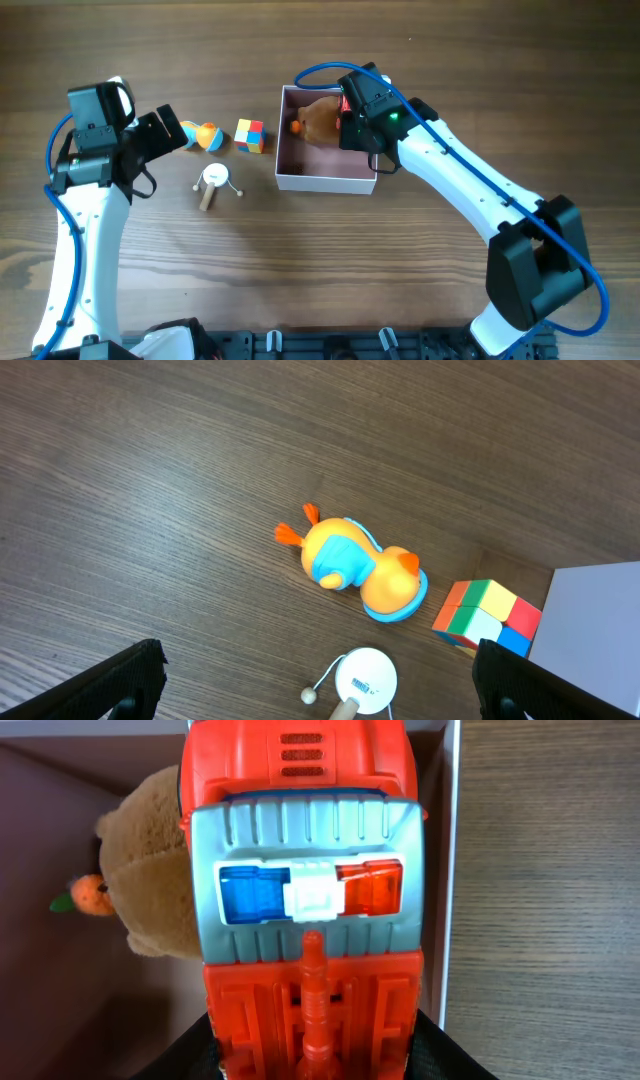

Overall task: Pack container
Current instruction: 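Lower the fire truck into the box beside the plush and release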

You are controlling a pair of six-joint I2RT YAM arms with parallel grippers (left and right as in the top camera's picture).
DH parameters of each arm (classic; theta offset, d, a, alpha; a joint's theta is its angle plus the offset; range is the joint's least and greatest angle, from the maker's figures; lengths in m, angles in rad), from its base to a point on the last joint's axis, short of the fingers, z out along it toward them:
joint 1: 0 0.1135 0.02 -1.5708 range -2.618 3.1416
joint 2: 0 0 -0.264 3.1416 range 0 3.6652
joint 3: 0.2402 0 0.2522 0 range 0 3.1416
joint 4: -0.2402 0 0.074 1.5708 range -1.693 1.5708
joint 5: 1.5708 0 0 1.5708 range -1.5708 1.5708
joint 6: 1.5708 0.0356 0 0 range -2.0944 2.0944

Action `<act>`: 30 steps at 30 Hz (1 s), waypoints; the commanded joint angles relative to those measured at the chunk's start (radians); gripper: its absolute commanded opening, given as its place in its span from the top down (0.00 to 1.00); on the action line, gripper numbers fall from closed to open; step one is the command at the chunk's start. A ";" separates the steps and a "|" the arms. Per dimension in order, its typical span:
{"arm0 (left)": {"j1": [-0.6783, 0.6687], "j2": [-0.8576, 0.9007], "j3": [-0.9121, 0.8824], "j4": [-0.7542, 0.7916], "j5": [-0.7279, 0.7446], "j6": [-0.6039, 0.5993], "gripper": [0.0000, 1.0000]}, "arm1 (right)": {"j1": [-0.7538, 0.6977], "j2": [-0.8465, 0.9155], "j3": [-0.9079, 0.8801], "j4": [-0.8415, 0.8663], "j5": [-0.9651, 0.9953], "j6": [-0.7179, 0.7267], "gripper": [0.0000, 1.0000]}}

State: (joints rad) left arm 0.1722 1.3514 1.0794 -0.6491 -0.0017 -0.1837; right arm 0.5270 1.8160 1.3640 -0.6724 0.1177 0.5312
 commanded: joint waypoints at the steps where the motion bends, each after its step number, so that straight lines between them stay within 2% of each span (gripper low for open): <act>1: 0.005 0.004 0.021 0.001 0.012 0.016 0.00 | -0.003 0.024 0.010 0.002 0.044 0.021 0.73; 7: 0.005 0.004 0.021 0.001 0.012 0.016 0.00 | -0.003 0.024 0.010 -0.042 0.091 0.069 0.79; 16: 0.005 0.004 0.021 0.001 0.012 0.016 0.00 | -0.003 0.024 0.010 -0.066 0.111 0.072 0.78; 18: 0.005 0.004 0.021 0.001 0.012 0.016 0.00 | -0.003 0.025 0.010 -0.060 0.111 0.072 0.69; 21: 0.005 0.004 0.021 0.001 0.012 0.016 0.00 | -0.003 0.024 0.010 -0.042 0.109 0.044 0.46; 22: 0.005 0.004 0.021 0.001 0.012 0.016 0.00 | -0.003 0.024 0.010 -0.030 0.106 0.018 0.36; 30: 0.005 0.004 0.021 0.001 0.012 0.016 0.00 | -0.003 -0.035 0.025 0.015 0.107 -0.135 0.32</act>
State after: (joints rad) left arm 0.1722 1.3514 1.0794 -0.6491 -0.0017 -0.1837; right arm 0.5266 1.8217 1.3640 -0.6628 0.2005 0.4755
